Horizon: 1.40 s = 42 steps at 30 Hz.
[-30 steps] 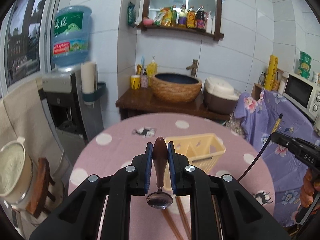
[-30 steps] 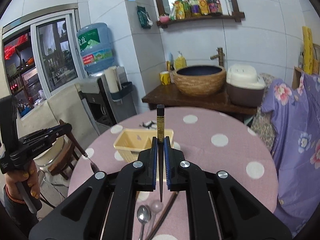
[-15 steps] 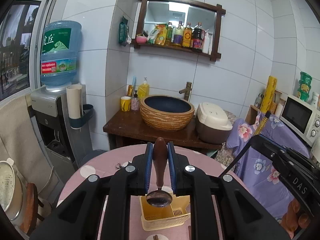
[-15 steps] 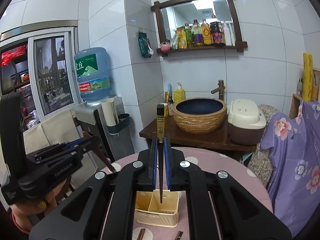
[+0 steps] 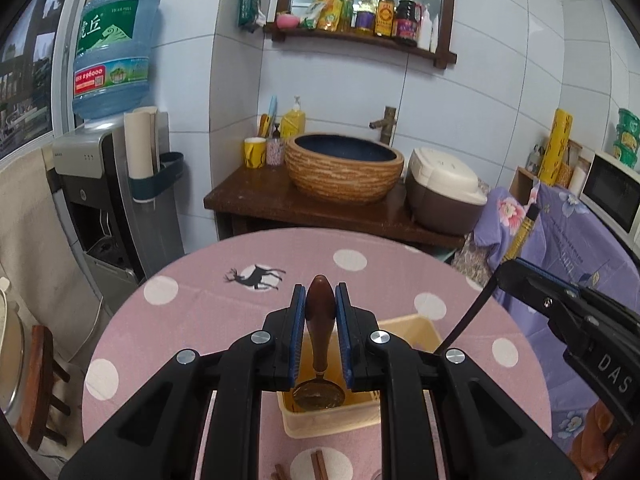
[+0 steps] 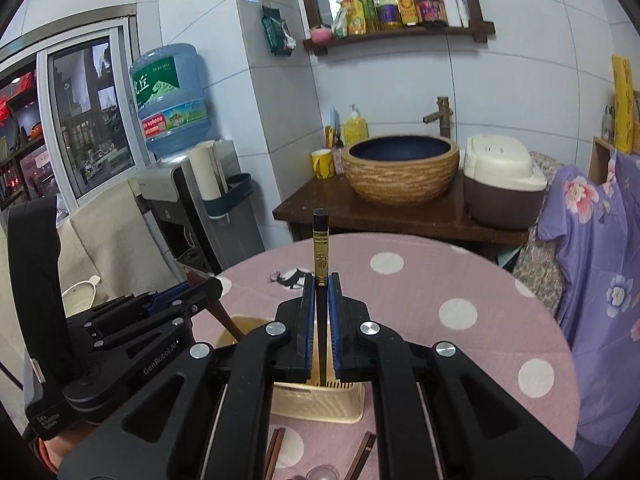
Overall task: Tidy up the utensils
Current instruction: 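Drop the spoon into the holder with the left gripper while the right gripper drops the chopstick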
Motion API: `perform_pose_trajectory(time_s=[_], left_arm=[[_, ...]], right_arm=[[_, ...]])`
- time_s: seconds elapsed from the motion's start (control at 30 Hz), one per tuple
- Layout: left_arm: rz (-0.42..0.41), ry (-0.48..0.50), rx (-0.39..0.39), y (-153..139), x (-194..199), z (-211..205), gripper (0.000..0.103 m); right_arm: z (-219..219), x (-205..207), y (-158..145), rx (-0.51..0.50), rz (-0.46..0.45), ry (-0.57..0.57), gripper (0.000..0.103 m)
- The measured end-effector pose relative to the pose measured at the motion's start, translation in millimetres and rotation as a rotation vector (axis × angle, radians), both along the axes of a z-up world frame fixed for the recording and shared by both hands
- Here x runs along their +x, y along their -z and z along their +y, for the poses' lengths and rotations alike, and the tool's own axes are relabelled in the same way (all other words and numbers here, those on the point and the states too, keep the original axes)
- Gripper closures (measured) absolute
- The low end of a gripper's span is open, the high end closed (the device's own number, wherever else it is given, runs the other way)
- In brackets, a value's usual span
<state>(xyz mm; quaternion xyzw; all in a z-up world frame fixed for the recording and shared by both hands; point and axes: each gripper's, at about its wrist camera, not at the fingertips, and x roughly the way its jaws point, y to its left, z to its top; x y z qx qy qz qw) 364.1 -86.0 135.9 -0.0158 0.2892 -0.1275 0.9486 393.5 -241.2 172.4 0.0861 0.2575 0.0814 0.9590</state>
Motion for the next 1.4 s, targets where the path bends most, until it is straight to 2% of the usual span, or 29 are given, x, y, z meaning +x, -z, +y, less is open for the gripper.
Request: perform_pose_trajectory(time_s=[0.27, 0.63, 0.87, 1.03, 1.1, 1.13, 1.17, 1.2, 1.23, 1.33, 1.37, 1.4], left_arm=[[0.055, 0.009, 0.026, 27.9, 4.1, -1.9, 0.087], [0.114, 0.01, 0.04, 54.4, 10.4, -5.2, 0.087], [0.105, 0.015, 0.046, 54.2, 9.0, -8.0, 0.087], [0.103, 0.023, 0.017, 51.2, 6.2, -4.0, 0.086], [0.093, 0.028, 0.009, 47.6, 2.1, -1.9, 0.083], [0.084, 0.031, 0.001, 45.1, -1.3, -0.7, 0.075], [0.072, 0.031, -0.006, 42.3, -5.3, 0.9, 0.066], [0.059, 0.028, -0.01, 40.4, -8.9, 2.3, 0.062], [0.04, 0.023, -0.014, 37.8, -14.2, 5.0, 0.053], [-0.008, 0.008, -0.011, 33.3, -29.5, 12.6, 0.032], [-0.026, -0.003, -0.001, 32.6, -35.8, 15.6, 0.027], [-0.041, -0.011, 0.005, 32.3, -41.7, 18.6, 0.017]], right_arm=[[1.1, 2.4, 21.7, 0.011, 0.048, -0.007, 0.096], [0.2, 0.1, 26.0, -0.012, 0.026, 0.015, 0.096], [-1.7, 0.9, 26.4, -0.01, 0.024, 0.02, 0.095], [-2.5, 0.2, 26.6, -0.009, 0.019, 0.031, 0.095], [-1.9, -0.6, 27.0, -0.017, 0.016, 0.032, 0.092], [-2.1, -1.6, 27.4, -0.02, 0.013, 0.034, 0.088], [-2.6, -2.9, 27.8, -0.021, 0.01, 0.036, 0.077], [-3.9, -5.4, 27.8, -0.017, 0.001, 0.041, 0.061], [-5.1, -8.4, 28.2, -0.01, -0.009, 0.047, 0.055], [-7.2, -19.9, 29.1, -0.013, -0.031, 0.053, 0.052], [-7.4, -24.4, 30.0, -0.019, -0.038, 0.057, 0.048], [-7.6, -28.6, 30.7, -0.023, -0.045, 0.064, 0.042]])
